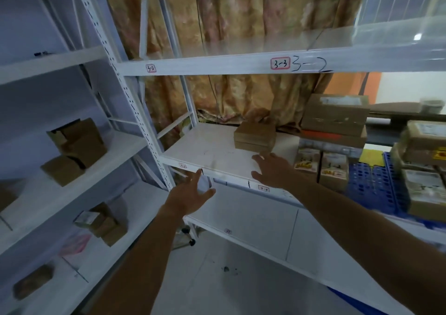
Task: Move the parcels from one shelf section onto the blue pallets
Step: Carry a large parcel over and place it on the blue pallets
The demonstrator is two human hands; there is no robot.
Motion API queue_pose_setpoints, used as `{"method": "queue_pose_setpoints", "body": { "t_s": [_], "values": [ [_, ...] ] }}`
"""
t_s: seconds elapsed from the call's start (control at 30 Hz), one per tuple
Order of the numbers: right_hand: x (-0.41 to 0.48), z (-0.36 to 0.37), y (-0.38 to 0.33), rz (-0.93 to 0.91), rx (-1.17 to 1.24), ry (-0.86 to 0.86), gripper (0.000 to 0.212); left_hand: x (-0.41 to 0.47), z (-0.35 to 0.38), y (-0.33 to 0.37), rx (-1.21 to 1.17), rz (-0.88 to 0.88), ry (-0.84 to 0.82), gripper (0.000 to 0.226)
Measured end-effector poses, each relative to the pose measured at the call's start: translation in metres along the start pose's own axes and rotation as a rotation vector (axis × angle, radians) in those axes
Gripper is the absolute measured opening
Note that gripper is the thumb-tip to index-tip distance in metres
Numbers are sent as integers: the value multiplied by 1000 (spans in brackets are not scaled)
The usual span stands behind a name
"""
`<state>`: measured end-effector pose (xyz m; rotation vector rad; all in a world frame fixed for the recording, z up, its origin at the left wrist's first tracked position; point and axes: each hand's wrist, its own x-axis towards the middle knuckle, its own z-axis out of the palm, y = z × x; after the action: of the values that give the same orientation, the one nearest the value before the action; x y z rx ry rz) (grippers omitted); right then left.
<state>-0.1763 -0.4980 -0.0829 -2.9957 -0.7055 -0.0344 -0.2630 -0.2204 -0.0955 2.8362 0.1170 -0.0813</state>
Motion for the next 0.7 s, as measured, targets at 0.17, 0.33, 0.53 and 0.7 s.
{"method": "queue_pose_setpoints", "body": {
  "t_s": [0.17,0.33,0.53,0.7],
  "values": [
    [56,9,11,10,18,-3,68,63,2,-11,63,-38,-35,96],
    [112,12,47,66,86,31,70,157,-7,2,139,55,-71,94],
    [150,23,98,186,106,-35,85,241,-7,27,227,166,-52,95],
    [184,31,119,254,149,-175,113,303,-9,25,206,208,-96,106]
  ]
}}
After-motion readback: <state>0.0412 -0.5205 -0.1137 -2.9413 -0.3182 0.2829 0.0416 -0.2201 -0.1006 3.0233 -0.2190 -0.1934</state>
